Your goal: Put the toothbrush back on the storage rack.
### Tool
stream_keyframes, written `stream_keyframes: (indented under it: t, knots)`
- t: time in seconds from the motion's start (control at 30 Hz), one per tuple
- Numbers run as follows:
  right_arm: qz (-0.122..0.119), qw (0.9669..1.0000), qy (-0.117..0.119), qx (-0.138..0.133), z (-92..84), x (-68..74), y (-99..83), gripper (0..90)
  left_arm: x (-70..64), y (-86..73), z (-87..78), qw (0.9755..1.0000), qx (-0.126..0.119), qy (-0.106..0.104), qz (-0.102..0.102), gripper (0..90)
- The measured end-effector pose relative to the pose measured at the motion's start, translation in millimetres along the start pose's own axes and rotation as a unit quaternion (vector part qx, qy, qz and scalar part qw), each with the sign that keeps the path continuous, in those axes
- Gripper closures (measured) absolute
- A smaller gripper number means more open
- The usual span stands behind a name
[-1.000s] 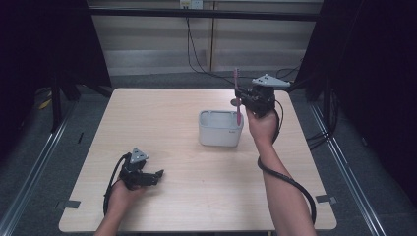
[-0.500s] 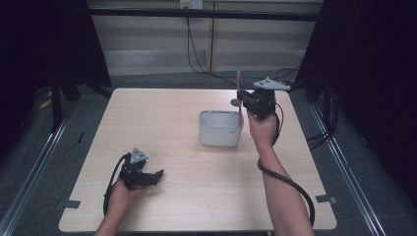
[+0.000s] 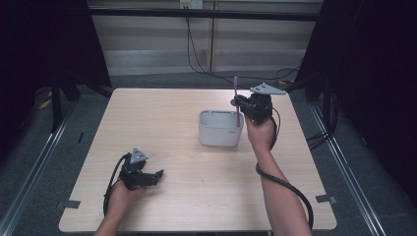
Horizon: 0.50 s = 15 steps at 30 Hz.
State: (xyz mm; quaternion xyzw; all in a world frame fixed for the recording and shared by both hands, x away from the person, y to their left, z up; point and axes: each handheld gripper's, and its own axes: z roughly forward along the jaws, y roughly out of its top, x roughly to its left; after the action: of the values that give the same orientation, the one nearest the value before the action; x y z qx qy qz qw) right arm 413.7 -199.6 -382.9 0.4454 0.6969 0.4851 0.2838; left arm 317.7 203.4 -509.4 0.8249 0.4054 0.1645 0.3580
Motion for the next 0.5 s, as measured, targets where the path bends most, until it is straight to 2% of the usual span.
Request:
stream_keyframes:
  t: [0.5]
  knots:
    - [-0.003, 0.9999, 0.005, 0.010, -4.7, 2.0, -14.3, 80.0, 0.0, 0.0, 0.0, 1.0000, 0.000, 0.000, 0.000, 14.7]
